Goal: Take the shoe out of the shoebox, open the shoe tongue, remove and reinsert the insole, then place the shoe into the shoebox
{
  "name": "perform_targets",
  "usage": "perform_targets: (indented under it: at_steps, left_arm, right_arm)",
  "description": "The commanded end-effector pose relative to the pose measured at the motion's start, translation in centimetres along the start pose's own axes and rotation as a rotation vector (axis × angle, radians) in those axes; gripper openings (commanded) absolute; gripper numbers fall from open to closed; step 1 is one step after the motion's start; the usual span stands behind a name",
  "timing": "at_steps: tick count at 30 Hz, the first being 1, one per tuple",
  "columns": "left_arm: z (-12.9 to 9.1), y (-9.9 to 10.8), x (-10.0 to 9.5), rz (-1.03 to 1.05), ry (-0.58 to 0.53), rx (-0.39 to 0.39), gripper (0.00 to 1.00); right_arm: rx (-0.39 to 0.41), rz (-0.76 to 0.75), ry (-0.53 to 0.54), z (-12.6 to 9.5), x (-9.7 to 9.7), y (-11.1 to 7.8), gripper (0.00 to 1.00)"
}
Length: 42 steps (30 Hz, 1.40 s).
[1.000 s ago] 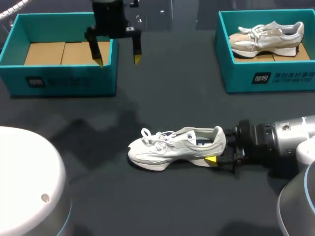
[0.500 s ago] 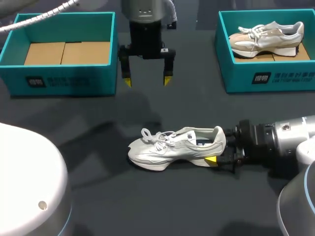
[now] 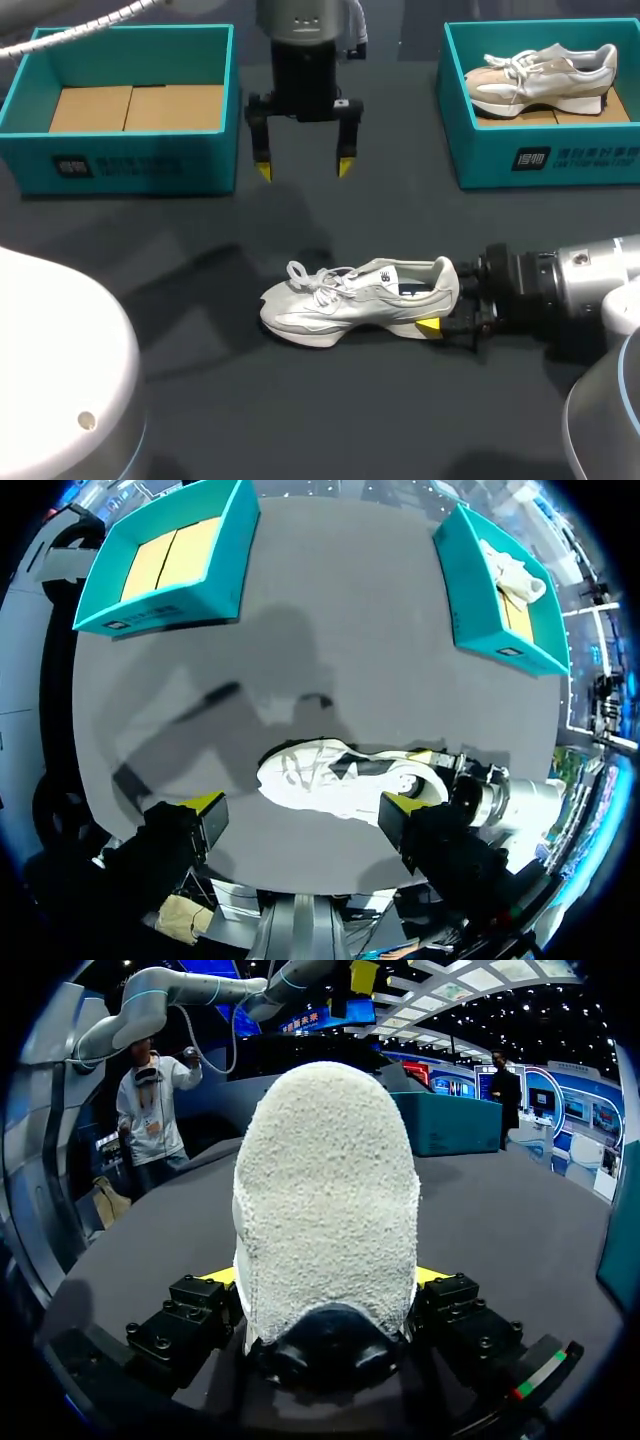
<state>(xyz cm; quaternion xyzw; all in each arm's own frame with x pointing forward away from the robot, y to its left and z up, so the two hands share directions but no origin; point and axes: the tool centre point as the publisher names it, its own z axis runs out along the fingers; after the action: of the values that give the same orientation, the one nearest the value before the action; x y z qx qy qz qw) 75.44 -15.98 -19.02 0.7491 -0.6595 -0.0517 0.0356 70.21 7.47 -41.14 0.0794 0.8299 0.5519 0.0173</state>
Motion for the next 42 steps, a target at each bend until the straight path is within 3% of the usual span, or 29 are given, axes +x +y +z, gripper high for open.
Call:
perform_targets:
  at_steps: [1,7,17,32,42]
  left_arm:
    - [1.7,1.7,3.2,-0.017,-0.001,-0.041,1.00]
    - [3.7,4.8,5.9,0.026,-0.025,-0.006,1.00]
    - [7.3,6.8,9.4,0.055,-0.099,-0.007,1.00]
    - [11.4,6.3,11.0,0.049,-0.199,-0.039,1.00]
    - [13.4,6.1,10.5,0.033,-0.274,-0.065,1.00]
  right_arm:
    - [0.003,0.000,-0.002,0.0,0.1,0.1,0.00]
    - [0.003,0.000,-0.002,0.0,0.1,0.1,0.00]
    - [0.003,0.000,-0.002,0.0,0.1,0.1,0.00]
    - [0.003,0.000,-0.002,0.0,0.1,0.1,0.00]
    - [0.003,0.000,-0.002,0.0,0.1,0.1,0.00]
